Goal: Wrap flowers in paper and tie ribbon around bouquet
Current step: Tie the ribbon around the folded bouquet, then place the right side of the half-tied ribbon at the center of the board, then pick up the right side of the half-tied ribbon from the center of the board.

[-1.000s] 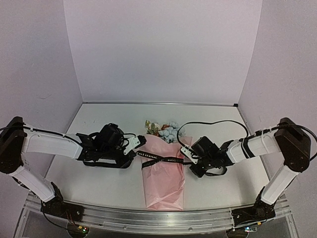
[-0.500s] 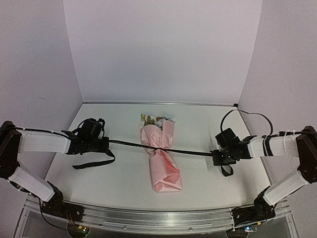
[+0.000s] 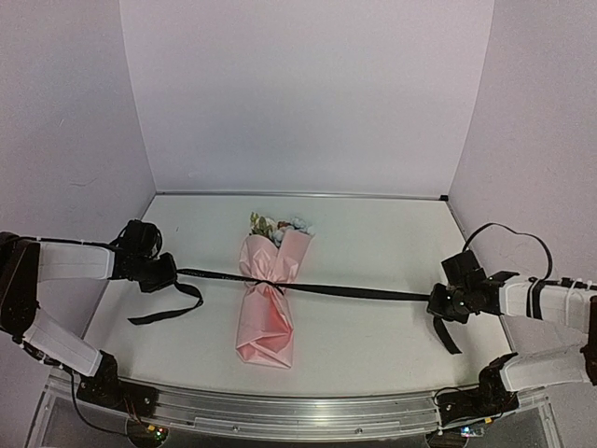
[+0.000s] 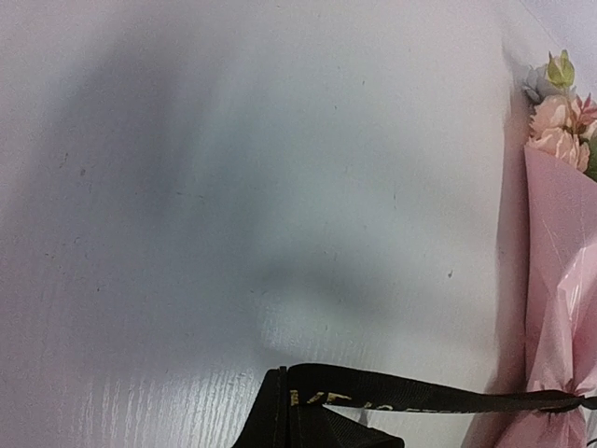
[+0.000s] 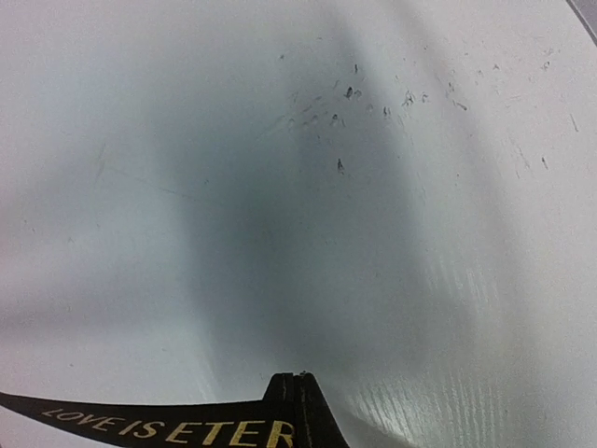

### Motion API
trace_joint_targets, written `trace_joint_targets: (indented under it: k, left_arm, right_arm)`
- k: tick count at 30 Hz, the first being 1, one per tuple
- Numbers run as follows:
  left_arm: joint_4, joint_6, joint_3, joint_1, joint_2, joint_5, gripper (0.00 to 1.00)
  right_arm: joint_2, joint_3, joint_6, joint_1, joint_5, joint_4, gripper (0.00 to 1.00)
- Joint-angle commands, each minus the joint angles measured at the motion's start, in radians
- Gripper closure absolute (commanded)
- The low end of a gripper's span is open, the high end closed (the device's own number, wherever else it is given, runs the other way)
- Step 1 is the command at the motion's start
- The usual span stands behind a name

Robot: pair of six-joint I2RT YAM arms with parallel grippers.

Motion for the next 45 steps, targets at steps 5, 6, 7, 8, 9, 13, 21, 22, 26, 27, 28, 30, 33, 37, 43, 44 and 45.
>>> trace_joint_targets:
  k: [5,6,7,8,9,13,21,22,26,27,28,30,33,37,43,44,45]
  left_arm:
    - [-0.043,0.140,0.069,-0.094,-0.005,0.017,1.00]
    - [-0.041,0.142,0.072,-0.101,-0.003,0.019,1.00]
    - [-0.037,0.145,0.072,-0.111,-0.004,0.022,1.00]
    - [-0.035,0.147,0.073,-0.121,-0.005,0.021,1.00]
    - [-0.035,0.149,0.076,-0.126,-0.008,0.016,1.00]
    - [-0.046,0.153,0.087,-0.130,-0.017,-0.001,1.00]
    - [-0.050,0.153,0.098,-0.134,-0.025,-0.009,1.00]
    - [-0.053,0.154,0.098,-0.135,-0.026,-0.007,1.00]
    - [-0.058,0.157,0.098,-0.136,-0.036,-0.017,1.00]
    - [-0.060,0.158,0.097,-0.136,-0.037,-0.019,1.00]
    - [-0.062,0.159,0.098,-0.136,-0.038,-0.020,1.00]
    - [-0.064,0.160,0.100,-0.136,-0.036,-0.020,1.00]
    - [-0.066,0.162,0.103,-0.136,-0.036,-0.018,1.00]
    - [-0.071,0.164,0.108,-0.136,-0.039,-0.020,1.00]
    - [-0.071,0.161,0.114,-0.136,-0.041,-0.015,1.00]
    - [-0.071,0.160,0.113,-0.136,-0.041,-0.014,1.00]
    - [-0.069,0.157,0.113,-0.136,-0.040,-0.013,1.00]
  right_arm:
    - [-0.022,0.076,-0.124,-0.008,-0.003,-0.235,0.46]
    - [-0.038,0.078,-0.135,-0.007,-0.005,-0.238,0.38]
    - [-0.046,0.088,-0.150,-0.007,-0.020,-0.239,0.28]
    - [-0.050,0.103,-0.168,-0.007,-0.047,-0.243,0.20]
    - [-0.051,0.129,-0.190,-0.004,-0.088,-0.248,0.17]
    - [0.013,0.240,-0.363,0.108,-0.203,-0.192,0.10]
    - [0.349,0.458,-0.711,0.336,-0.379,0.047,0.13]
    - [0.391,0.495,-0.735,0.355,-0.388,0.048,0.14]
    - [0.515,0.612,-0.786,0.416,-0.412,0.034,0.17]
    - [0.544,0.635,-0.798,0.433,-0.409,0.019,0.18]
    - [0.570,0.659,-0.814,0.449,-0.404,0.004,0.19]
    - [0.612,0.702,-0.842,0.475,-0.383,-0.022,0.21]
    - [0.683,0.773,-0.862,0.502,-0.332,-0.058,0.24]
    - [0.771,0.851,-0.862,0.524,-0.253,-0.084,0.30]
    - [0.888,0.956,-0.852,0.543,-0.132,-0.104,0.39]
    - [0.906,0.973,-0.843,0.545,-0.113,-0.105,0.42]
    - [0.917,0.986,-0.830,0.545,-0.099,-0.104,0.44]
